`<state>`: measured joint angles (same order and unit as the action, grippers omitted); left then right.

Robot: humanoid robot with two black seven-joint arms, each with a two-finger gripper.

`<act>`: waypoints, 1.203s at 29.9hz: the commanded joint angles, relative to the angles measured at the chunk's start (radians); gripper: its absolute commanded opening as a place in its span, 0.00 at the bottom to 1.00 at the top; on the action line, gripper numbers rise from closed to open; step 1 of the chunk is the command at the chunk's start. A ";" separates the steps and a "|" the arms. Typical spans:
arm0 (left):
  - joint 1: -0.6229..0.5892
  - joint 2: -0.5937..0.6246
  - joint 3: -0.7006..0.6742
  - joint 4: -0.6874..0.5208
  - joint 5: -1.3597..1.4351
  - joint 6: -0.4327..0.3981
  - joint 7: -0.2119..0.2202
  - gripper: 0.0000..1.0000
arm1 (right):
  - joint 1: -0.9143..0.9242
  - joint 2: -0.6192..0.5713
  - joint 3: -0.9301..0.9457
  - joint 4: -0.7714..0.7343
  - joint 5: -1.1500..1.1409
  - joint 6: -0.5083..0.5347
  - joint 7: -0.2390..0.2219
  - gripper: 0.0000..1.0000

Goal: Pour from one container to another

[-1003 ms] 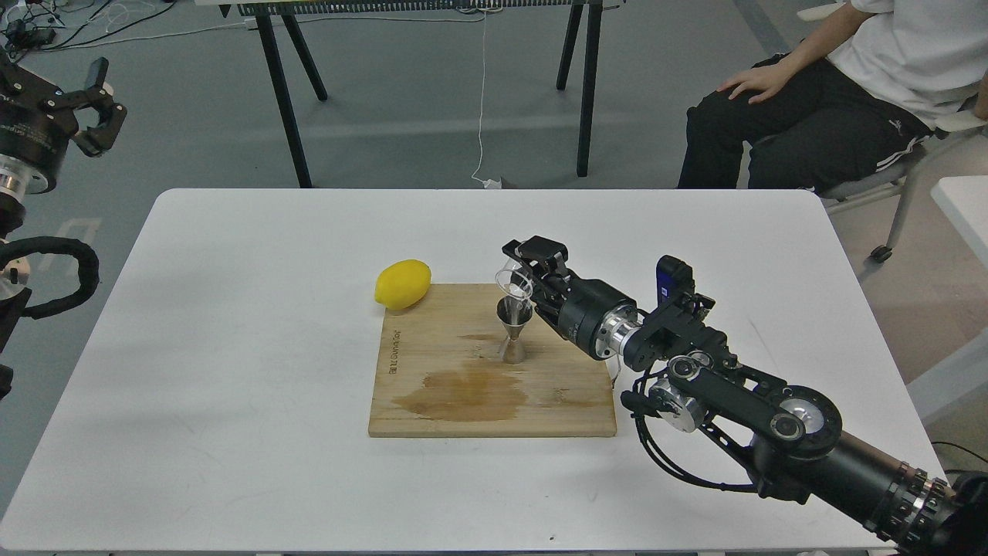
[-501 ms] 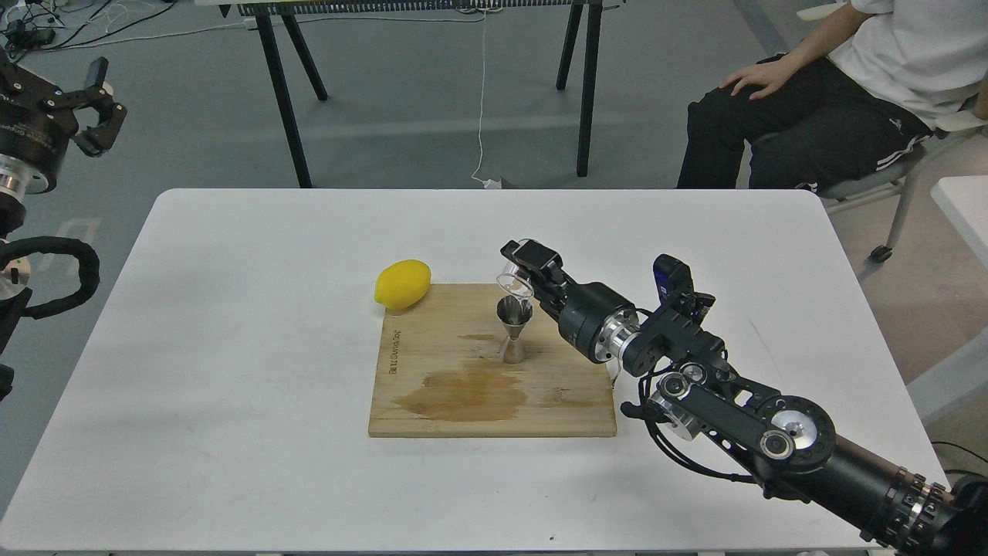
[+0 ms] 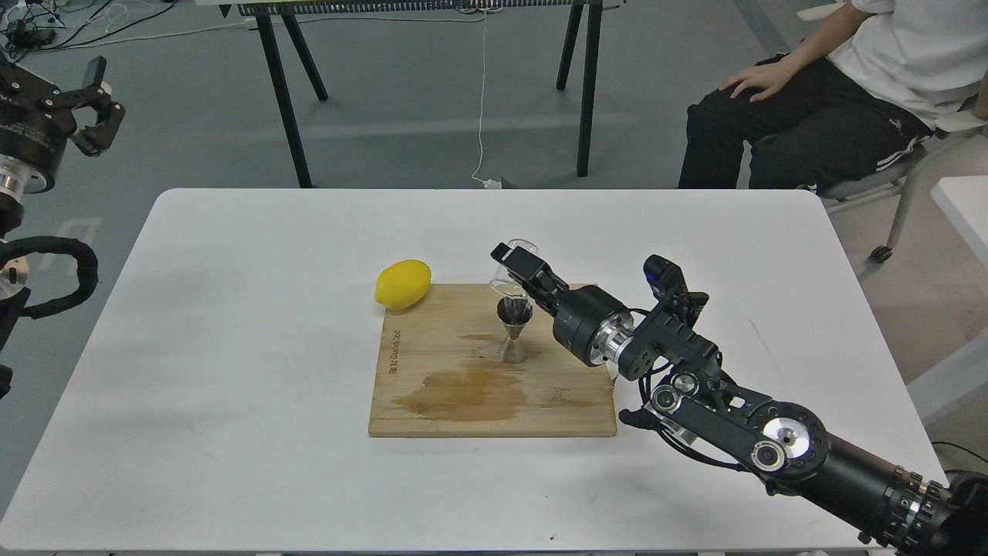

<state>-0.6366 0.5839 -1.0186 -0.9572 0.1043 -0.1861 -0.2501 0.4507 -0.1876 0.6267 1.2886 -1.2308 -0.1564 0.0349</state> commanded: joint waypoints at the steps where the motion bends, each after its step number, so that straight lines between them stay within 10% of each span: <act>1: 0.000 0.002 0.000 0.000 0.000 0.000 0.000 1.00 | 0.000 -0.003 -0.013 0.000 -0.047 0.000 0.008 0.32; 20: 0.001 0.001 -0.020 0.000 -0.001 -0.001 0.000 1.00 | 0.000 -0.035 -0.018 0.006 -0.283 -0.060 0.051 0.31; 36: 0.001 -0.002 -0.020 0.000 -0.001 -0.003 0.000 1.00 | -0.029 -0.142 0.240 0.066 0.480 -0.031 -0.061 0.31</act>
<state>-0.6351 0.5802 -1.0386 -0.9572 0.1025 -0.1872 -0.2501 0.4403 -0.2958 0.8174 1.3303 -0.8629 -0.1869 -0.0201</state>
